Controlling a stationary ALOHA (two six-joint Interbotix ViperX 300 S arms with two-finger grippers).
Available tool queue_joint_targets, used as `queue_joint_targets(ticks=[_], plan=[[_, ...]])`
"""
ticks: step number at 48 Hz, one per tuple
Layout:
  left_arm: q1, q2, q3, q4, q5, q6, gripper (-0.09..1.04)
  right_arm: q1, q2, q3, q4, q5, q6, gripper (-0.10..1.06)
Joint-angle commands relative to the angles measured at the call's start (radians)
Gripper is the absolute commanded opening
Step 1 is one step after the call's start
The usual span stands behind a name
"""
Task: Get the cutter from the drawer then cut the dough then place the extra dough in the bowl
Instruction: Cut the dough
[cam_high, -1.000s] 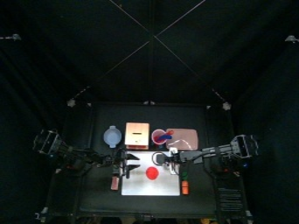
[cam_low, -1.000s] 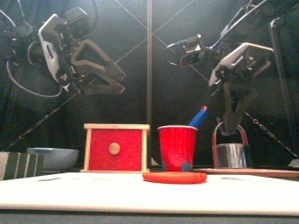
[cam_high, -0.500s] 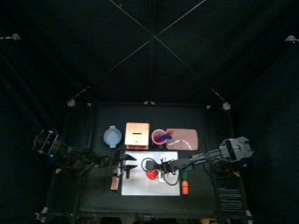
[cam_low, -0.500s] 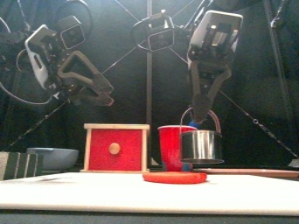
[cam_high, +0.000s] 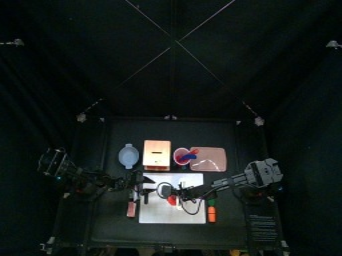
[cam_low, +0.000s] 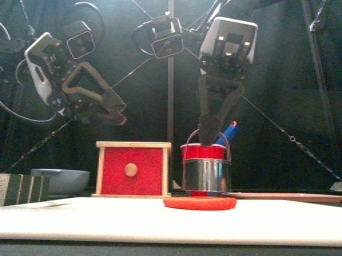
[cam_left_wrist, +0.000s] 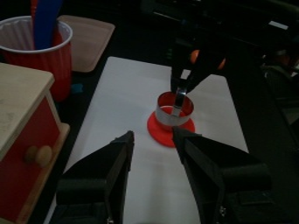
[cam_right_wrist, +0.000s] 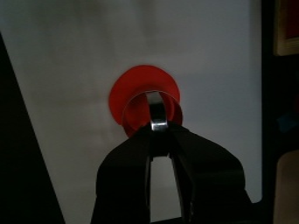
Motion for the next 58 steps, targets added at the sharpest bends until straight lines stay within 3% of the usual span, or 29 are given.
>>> queue_joint_targets(ticks=[1,38,51,58], plan=[[-0.002,-0.003,-0.009,0.0,-0.009,0.0,0.8,-0.005,-0.009,-0.032,0.003,-0.005,-0.002,0.51],[-0.011,-0.002,0.008,-0.025,-0.003,-0.002,0.79,-0.008,0.035,-0.055,-0.006,-0.008,-0.002,0.52],[-0.011,-0.003,0.002,-0.028,-0.003,0.0,0.79,0.002,0.014,-0.049,-0.011,-0.006,-0.002,0.77],[-0.011,-0.003,-0.008,-0.028,-0.003,0.0,0.79,0.002,-0.02,-0.035,-0.025,-0.008,0.0,0.84]])
